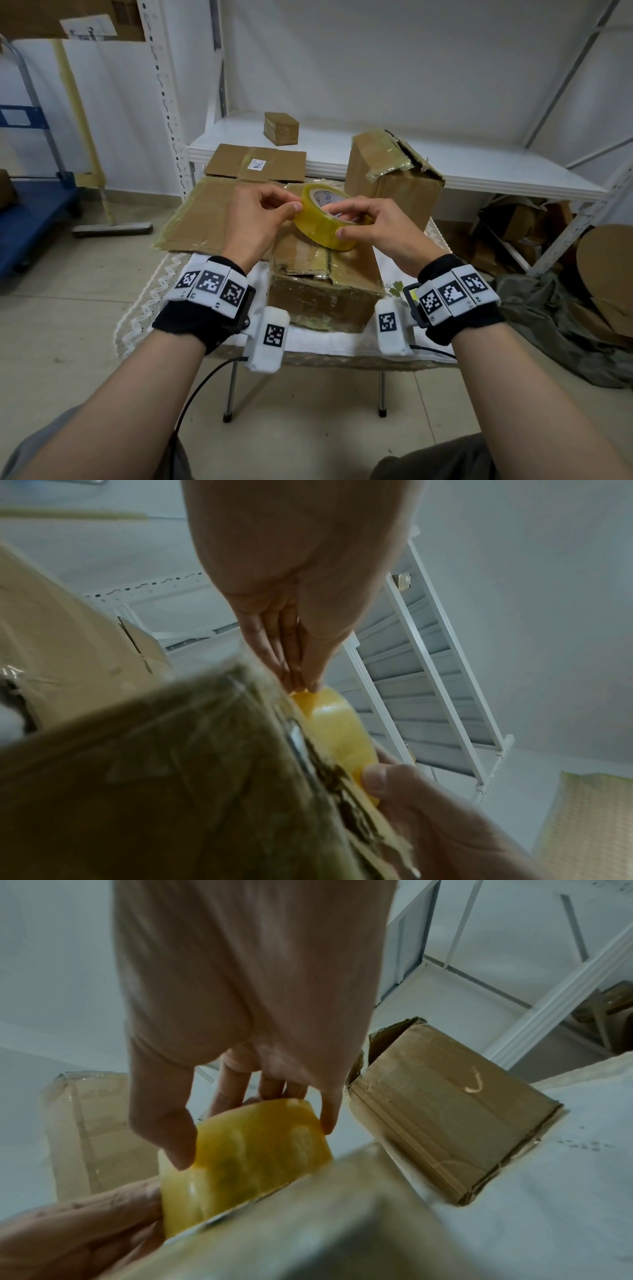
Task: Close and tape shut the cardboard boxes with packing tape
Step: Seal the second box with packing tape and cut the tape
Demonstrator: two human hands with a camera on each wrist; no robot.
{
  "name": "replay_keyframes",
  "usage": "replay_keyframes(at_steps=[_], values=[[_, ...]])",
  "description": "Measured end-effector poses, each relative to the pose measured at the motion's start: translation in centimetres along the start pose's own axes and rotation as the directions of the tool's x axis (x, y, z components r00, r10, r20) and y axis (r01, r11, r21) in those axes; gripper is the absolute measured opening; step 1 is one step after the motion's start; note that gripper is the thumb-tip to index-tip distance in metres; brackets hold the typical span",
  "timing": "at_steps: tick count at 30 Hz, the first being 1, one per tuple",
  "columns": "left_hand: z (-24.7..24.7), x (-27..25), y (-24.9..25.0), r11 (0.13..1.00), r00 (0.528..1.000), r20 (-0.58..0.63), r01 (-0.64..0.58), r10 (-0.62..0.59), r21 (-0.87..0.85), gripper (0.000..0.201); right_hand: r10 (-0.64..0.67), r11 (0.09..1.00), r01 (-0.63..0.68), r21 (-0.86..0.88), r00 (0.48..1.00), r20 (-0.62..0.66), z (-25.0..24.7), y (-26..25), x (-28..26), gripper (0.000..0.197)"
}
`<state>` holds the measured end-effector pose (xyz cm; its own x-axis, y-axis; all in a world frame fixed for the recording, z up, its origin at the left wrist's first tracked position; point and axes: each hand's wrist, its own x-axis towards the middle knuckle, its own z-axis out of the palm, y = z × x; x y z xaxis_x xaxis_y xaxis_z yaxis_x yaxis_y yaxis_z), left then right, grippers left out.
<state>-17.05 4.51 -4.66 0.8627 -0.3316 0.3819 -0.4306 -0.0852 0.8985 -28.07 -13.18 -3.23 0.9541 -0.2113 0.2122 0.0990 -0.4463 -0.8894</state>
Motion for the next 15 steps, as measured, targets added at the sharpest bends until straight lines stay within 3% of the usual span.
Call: replay_keyframes(at_steps=[4,10,15], values=[[0.26,-0.05,-0.04,0.998,1.0,0.02,-0.017,0.016,0.066,0.004,-0.012,0.997,0.014,-0.075,1.0,0.016,-0.24,0.45,0.17,0.031],[0.41,-0.18,-0.07,0.988,0.998,0.055,-0.036,0.028,0.153,0.006,-0.043,0.9,0.091,-0.426,0.992,0.122,-0.69,0.65,0.23,0.035],[0.41,-0.03,-0.02,0.979,0.996,0.067,-0.062,0.05,0.192,0.006,-0.05,0.899,0.064,-0.434,0.998,0.045,-0.83,0.3,0.1,0.038]])
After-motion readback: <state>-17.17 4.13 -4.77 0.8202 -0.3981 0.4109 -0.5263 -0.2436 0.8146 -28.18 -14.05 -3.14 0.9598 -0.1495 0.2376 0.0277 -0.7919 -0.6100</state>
